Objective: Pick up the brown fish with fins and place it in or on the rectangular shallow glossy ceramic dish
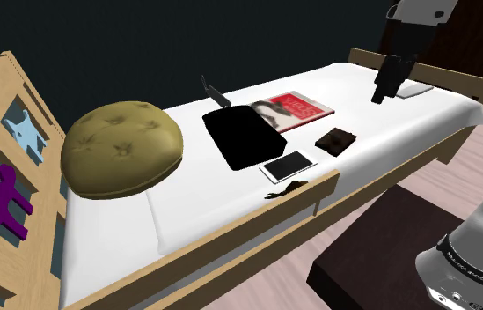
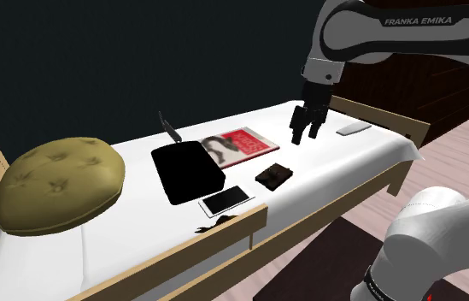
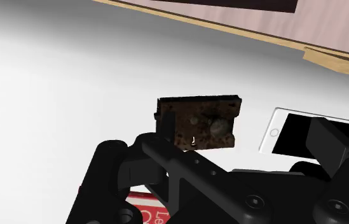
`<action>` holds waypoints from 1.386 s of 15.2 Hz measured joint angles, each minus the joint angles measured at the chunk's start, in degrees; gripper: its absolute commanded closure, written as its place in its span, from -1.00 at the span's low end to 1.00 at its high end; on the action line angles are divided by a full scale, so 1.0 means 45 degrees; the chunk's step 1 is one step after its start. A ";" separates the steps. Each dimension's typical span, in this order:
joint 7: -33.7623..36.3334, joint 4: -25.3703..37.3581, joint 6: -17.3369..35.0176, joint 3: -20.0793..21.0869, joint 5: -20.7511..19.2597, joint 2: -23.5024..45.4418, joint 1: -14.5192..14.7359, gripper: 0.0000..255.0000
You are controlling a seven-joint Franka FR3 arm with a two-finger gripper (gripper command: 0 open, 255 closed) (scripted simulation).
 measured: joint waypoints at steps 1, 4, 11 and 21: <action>0.0000 0.0000 0.0000 0.0000 0.0000 0.0000 0.0000 -1.00; 0.0440 -0.0528 0.0575 0.0665 0.0299 -0.0219 0.0309 -1.00; 0.1587 -0.2008 0.2737 0.2661 0.1110 -0.0365 0.1302 -1.00; 0.3651 -0.2760 0.6037 0.6030 0.1958 0.1049 0.2558 -1.00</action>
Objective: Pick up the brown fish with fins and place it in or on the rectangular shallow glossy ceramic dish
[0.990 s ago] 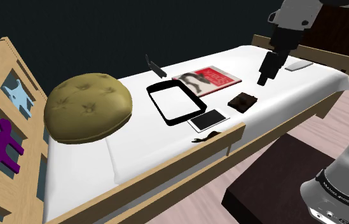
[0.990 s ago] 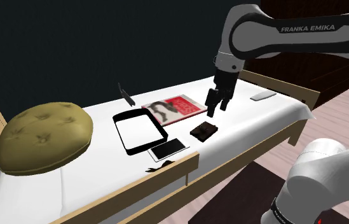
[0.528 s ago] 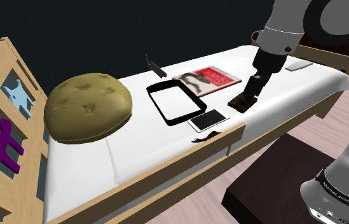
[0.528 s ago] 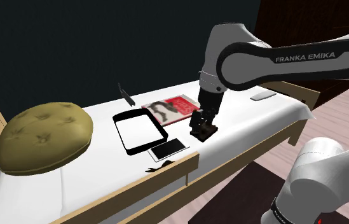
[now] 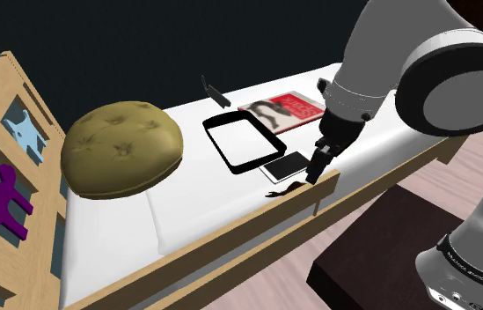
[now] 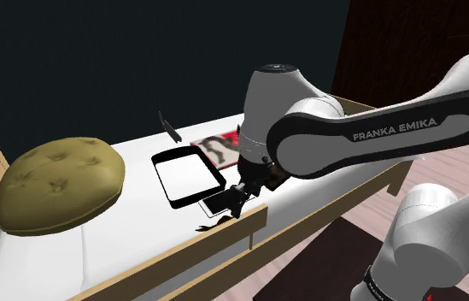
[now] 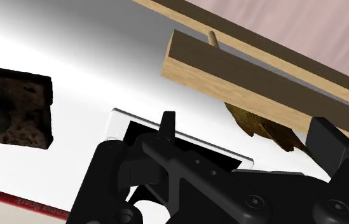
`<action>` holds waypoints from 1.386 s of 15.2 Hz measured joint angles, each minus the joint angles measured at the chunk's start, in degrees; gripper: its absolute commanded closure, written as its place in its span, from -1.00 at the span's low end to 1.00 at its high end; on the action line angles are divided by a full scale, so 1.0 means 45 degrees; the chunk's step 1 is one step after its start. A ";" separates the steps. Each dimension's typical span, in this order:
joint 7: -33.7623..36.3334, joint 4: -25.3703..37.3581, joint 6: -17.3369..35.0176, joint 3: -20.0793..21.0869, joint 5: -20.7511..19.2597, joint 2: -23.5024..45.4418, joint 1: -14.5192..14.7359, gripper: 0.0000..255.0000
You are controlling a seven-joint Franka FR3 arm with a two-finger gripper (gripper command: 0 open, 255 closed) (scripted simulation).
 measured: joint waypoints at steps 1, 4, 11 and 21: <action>0.0203 0.0102 0.0294 0.0325 -0.0025 0.0295 0.0024 -1.00; 0.0523 -0.0020 0.1048 0.0857 0.0011 0.0811 0.0073 -1.00; 0.0609 -0.0597 0.2404 0.1244 0.0062 0.1576 -0.0018 -1.00; 0.0623 -0.0619 0.2483 0.1261 0.0062 0.1588 -0.0020 1.00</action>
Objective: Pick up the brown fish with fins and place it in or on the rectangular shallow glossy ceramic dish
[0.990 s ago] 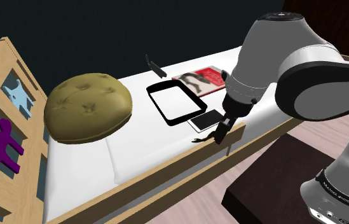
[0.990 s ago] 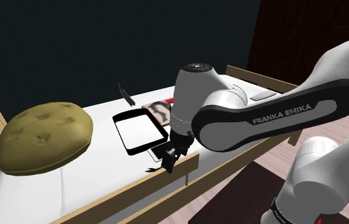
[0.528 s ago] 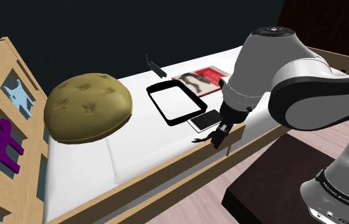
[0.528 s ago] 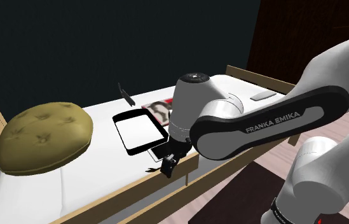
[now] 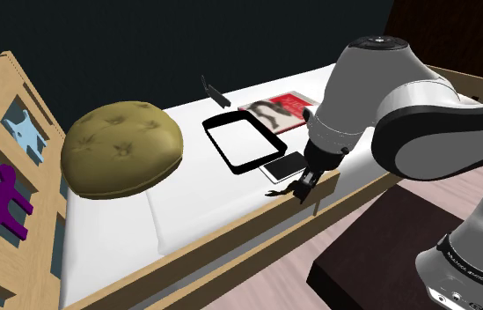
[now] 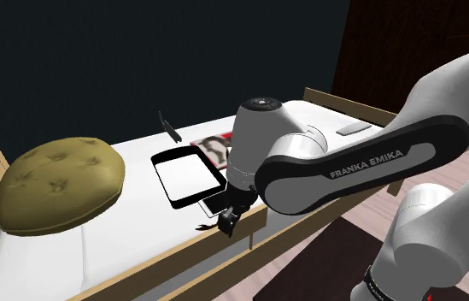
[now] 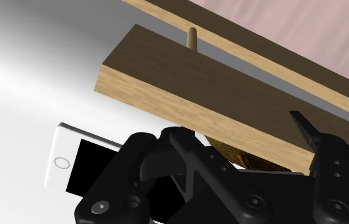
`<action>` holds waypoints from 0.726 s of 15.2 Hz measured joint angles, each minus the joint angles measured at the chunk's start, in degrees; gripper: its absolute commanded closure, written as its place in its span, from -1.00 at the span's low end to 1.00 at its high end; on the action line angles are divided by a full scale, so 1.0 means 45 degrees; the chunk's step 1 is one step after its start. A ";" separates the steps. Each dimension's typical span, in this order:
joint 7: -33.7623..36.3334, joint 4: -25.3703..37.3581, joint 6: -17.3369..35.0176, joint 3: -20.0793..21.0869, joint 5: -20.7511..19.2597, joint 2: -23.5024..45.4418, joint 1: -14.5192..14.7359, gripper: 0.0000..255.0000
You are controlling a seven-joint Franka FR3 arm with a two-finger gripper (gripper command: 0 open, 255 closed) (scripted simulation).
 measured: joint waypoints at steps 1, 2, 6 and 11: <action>0.0002 0.0000 0.0005 0.0003 0.0002 0.0000 0.0002 1.00; 0.0000 0.0001 0.0007 0.0001 0.0001 -0.0003 0.0002 1.00; -0.0003 0.0003 0.0014 -0.0002 -0.0002 0.0002 -0.0001 1.00; -0.0046 0.0438 -0.0835 -0.0216 -0.0057 -0.0388 0.0029 1.00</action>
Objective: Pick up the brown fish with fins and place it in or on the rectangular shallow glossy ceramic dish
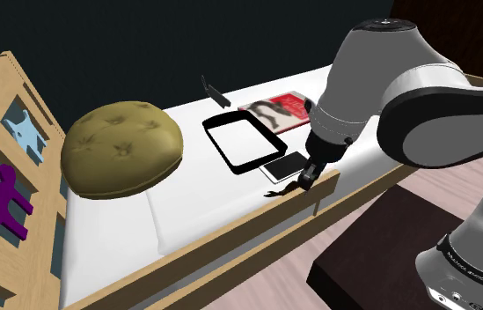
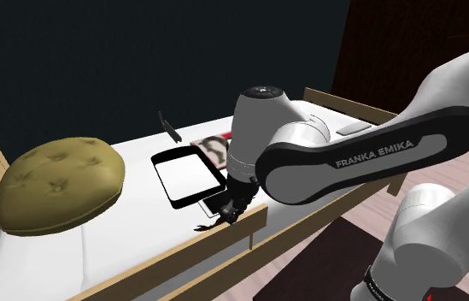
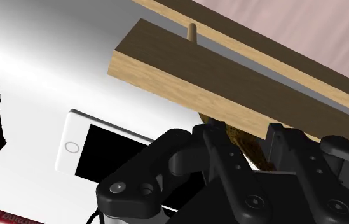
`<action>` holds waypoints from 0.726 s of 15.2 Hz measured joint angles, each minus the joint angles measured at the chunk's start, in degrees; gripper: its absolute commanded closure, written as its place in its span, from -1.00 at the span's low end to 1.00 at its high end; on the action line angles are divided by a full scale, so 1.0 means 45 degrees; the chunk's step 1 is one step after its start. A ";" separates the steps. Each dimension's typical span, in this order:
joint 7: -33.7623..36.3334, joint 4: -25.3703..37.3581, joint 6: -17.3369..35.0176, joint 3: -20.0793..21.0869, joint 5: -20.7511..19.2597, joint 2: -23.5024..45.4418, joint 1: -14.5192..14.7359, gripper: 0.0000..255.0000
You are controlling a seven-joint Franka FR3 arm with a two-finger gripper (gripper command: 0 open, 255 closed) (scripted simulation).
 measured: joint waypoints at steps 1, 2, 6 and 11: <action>-0.0007 0.0110 -0.0185 -0.0044 -0.0021 -0.0067 -0.0002 1.00; 0.0001 0.0282 -0.0394 -0.0080 -0.0056 -0.0101 -0.0019 1.00; -0.0045 0.0493 -0.0760 -0.0199 -0.0098 -0.0252 -0.0029 -1.00; 0.0956 0.7319 -0.7178 0.0710 -0.2498 0.6739 -0.1242 -1.00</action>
